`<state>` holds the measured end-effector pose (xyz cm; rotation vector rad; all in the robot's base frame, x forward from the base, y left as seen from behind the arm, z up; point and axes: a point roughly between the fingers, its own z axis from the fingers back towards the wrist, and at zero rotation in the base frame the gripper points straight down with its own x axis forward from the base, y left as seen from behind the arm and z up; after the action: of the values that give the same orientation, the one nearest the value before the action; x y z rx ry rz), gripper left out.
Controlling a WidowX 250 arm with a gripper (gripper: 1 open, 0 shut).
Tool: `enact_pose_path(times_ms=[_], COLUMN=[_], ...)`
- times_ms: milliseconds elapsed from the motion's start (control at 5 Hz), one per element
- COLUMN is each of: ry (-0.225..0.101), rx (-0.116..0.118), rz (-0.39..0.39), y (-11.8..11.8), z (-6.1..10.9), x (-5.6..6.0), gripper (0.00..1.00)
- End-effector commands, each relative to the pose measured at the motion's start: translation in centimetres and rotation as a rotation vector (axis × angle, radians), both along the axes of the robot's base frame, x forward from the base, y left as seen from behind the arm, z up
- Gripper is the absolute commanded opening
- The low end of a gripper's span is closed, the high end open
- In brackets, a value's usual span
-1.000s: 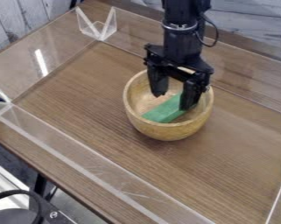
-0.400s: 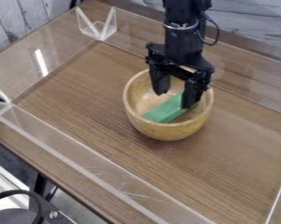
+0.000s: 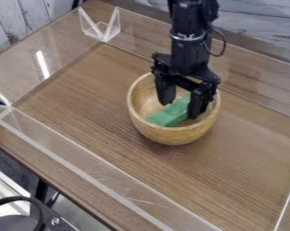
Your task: Remove the green block from inside the brown bowl and put it on the table
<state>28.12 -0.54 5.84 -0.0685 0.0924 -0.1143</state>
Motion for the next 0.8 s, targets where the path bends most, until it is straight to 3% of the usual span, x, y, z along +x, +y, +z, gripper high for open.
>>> enact_pose_path(times_ms=[0, 200, 600], ry=[-0.052, -0.051, -0.088], rx=[0.006, 0.007, 0.006], rz=[0.001, 0.002, 0.007], y=[0.2, 0.2, 0.4], z=[0.7, 0.6, 3.1], x=[1.3, 1.4, 1.5], gripper=[0.00, 0.00, 0.00])
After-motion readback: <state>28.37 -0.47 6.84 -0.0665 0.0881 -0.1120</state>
